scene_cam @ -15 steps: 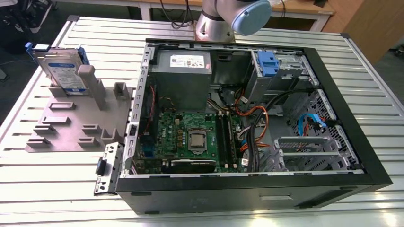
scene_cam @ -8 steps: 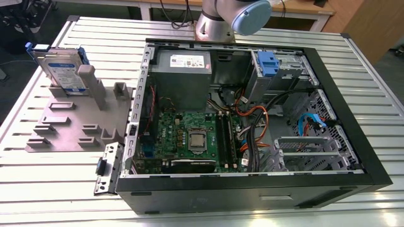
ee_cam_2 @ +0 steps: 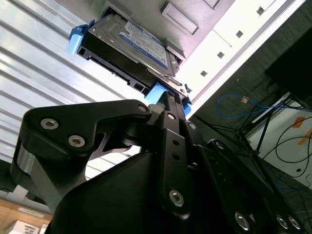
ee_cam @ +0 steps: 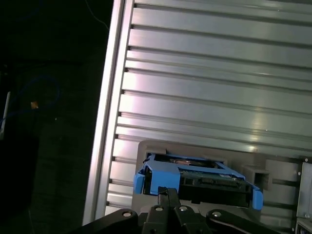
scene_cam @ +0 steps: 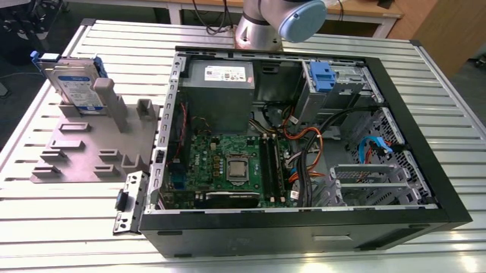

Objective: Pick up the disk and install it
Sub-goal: 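Pick up the disk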

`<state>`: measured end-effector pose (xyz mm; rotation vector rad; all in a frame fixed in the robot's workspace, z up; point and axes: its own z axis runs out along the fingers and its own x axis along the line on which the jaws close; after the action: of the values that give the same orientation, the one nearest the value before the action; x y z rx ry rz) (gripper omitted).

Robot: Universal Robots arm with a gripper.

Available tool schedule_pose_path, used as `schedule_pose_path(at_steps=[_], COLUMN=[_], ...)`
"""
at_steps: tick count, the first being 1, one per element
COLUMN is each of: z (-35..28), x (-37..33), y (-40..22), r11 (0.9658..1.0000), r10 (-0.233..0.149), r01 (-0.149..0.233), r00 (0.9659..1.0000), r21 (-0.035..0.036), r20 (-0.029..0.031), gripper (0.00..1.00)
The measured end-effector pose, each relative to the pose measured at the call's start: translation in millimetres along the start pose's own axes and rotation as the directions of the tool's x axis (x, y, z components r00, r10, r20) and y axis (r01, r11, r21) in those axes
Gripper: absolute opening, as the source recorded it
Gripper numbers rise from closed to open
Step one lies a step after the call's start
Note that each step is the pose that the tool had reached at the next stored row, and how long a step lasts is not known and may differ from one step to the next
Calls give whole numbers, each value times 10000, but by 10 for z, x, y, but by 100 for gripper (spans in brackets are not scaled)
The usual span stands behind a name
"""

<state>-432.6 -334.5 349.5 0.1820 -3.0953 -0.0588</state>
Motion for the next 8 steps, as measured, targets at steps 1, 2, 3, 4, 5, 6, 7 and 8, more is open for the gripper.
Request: schedule_pose_path(at_steps=[1,2,3,4,5,6,7,8], z=[0,0,0,0,0,0,0,0], x=[0,0,0,0,0,0,0,0], y=[0,0,0,0,0,0,0,0], r11=[10000,9999,9999,9998,9997,9996,9995,9993], r10=[-56,-107,-154,-198,-242,-287,-329,-369], r01=[56,107,154,198,242,287,329,369], r00=[10000,9999,9999,9998,9997,9996,9995,9993], r21=[2,4,6,7,9,10,12,14], r20=[-3,-4,-6,-8,-10,-12,-13,-15], gripper=[11,11,11,11,11,11,11,11])
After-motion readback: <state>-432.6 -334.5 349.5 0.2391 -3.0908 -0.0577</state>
